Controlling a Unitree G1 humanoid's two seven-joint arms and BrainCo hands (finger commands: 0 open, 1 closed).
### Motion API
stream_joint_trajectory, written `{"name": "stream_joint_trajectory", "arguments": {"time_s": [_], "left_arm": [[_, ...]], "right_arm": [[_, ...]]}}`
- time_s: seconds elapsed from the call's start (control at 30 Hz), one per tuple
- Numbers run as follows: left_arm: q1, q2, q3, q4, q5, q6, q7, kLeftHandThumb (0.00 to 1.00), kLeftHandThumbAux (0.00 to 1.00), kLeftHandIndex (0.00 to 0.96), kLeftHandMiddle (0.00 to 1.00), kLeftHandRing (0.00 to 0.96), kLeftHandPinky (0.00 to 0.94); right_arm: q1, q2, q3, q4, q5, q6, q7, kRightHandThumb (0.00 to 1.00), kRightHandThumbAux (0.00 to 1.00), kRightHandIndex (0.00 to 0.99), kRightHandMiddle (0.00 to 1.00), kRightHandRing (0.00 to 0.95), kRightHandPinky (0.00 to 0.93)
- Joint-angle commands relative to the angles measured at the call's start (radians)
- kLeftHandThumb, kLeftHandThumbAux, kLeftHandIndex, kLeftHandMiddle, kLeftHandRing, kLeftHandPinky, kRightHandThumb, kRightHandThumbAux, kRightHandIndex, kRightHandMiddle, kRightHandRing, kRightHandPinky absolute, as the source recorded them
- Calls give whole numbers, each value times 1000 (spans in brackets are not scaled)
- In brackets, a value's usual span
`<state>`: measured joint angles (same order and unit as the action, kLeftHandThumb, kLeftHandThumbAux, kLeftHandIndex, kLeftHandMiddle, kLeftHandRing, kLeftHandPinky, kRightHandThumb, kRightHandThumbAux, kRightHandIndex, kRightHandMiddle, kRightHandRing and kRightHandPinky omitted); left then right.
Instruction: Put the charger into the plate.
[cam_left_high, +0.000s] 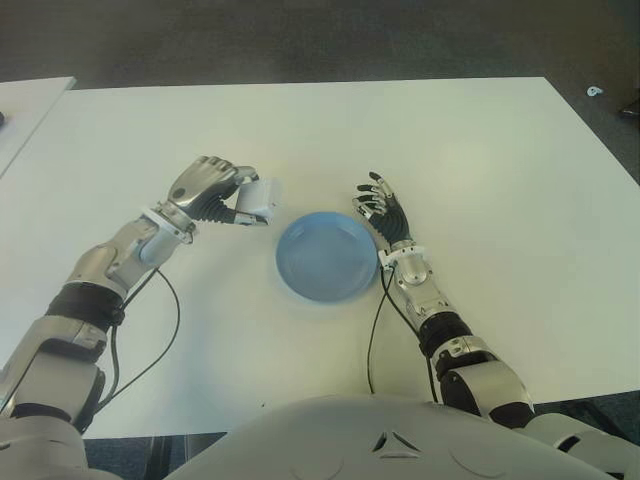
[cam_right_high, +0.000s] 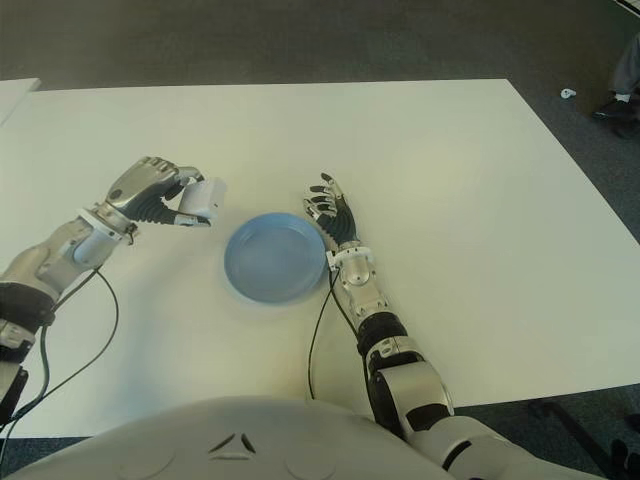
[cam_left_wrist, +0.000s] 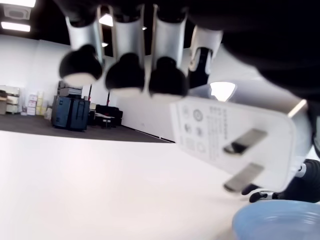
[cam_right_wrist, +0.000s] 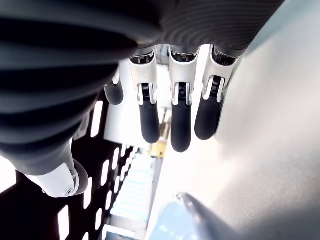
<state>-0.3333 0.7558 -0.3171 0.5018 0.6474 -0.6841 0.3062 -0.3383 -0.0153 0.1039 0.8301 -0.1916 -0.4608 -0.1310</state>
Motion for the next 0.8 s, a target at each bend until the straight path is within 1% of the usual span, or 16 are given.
{"name": "stream_joint_trajectory", "arguments": {"time_s": [0.03, 0.17, 0.2, 0.37, 0.5, 0.63, 0.8], "left_arm": [[11, -36, 13, -34, -4, 3, -25, 746, 697, 442, 866, 856, 850], [17, -69, 13, -72, 3, 17, -35, 746, 697, 442, 865, 856, 850], [18, -75, 13, -80, 5, 19, -37, 746, 697, 442, 865, 856, 852], [21, -90, 14, -100, 13, 17, -46, 746, 697, 442, 866, 858, 854], [20, -107, 4, -121, 21, 17, -61, 747, 697, 442, 868, 859, 852], [29, -131, -8, -149, 25, 32, -91, 747, 697, 442, 868, 859, 849], [40, -155, -21, -164, 32, 43, -113, 748, 696, 442, 872, 862, 859]], "right_arm": [[35, -6, -5, 59, 7, 59, 18, 7, 612, 25, 233, 266, 274], [30, -12, -13, 66, 12, 56, 21, 23, 618, 20, 192, 227, 238], [30, -14, -15, 67, 13, 57, 22, 29, 623, 17, 173, 207, 216], [19, -27, -30, 79, 29, 64, 34, 39, 628, 9, 127, 153, 156], [7, -39, -50, 97, 47, 71, 45, 36, 621, 1, 71, 86, 92], [1, -41, -67, 107, 65, 67, 55, 37, 609, 0, 36, 43, 62], [1, -42, -88, 107, 91, 59, 72, 45, 598, 0, 13, 15, 48]]}}
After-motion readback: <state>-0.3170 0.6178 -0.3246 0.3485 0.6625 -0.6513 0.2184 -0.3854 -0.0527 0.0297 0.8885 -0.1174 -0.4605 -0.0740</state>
